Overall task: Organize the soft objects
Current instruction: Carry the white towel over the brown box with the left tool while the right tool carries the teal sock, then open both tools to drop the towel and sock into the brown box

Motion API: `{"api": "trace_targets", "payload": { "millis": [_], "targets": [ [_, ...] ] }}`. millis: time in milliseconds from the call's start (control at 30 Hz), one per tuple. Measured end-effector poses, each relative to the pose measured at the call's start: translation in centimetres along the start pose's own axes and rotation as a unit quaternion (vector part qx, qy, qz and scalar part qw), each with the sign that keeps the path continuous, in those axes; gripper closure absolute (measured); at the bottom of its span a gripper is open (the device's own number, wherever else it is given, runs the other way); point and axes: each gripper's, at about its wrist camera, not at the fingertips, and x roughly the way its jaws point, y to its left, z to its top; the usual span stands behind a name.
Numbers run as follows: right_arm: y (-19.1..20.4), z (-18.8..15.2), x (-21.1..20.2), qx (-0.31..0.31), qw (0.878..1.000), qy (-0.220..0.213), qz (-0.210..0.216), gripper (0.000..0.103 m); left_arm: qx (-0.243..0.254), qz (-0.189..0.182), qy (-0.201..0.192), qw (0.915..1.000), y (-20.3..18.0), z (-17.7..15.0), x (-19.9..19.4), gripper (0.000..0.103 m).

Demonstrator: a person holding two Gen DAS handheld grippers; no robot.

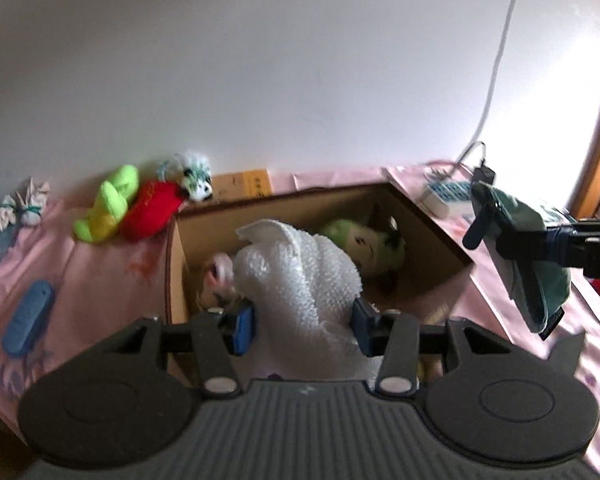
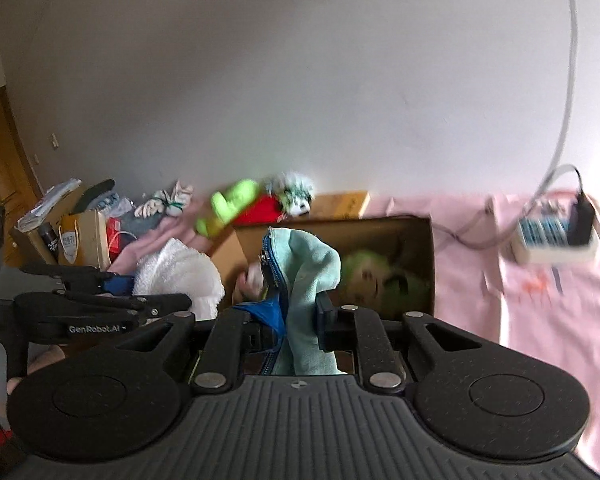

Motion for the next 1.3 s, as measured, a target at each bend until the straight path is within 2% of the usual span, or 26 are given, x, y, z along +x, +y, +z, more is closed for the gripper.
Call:
{"api": "trace_targets", "payload": {
  "millis": [167, 300, 433, 700, 833, 933, 1033, 1300],
  "targets": [
    [-1.7, 2.3, 3.6, -0.03, 1.0, 0.003, 0.01, 0.103, -0.008, 0.018, -0.005, 0.9998, -0.1, 2.5, 2.9, 0.055],
    [-2.4, 2.8, 6.5, -0.05, 0.999, 0.006, 0.003, 0.103, -0.016, 0.026, -0.005, 0.9995, 0.2, 3.7, 5.4, 0.055],
    [-3.5, 2.7, 9.3, -0.061, 0.998, 0.02, -0.001, 0.099, -0.026, 0.03, 0.007, 0.9992, 0.5, 4.1, 8.2, 0.055],
    [-4.7, 0.3, 13.5, -0.096, 0.991, 0.09, -0.012, 0.096, -0.033, 0.034, 0.059, 0.9972, -0.1, 3.2, 13.4, 0.052],
    [-5.6, -0.2, 14.5, -0.086, 0.988, 0.126, -0.003, 0.094, -0.024, 0.036, 0.085, 0.9954, -0.5, 2.3, 15.3, 0.044],
    [-6.3, 0.3, 14.4, -0.067, 0.99, 0.124, 0.0, 0.092, -0.019, 0.041, 0.089, 0.995, -0.8, 1.9, 15.7, 0.038],
    [-6.9, 0.8, 13.9, -0.044, 0.993, 0.109, 0.009, 0.09, -0.019, 0.046, 0.09, 0.9947, -0.8, 2.1, 15.8, 0.035],
    [-7.1, 1.6, 11.8, -0.02, 0.997, 0.067, 0.015, 0.088, -0.036, 0.079, 0.078, 0.9932, -0.2, 2.6, 14.0, 0.035]
  ]
}}
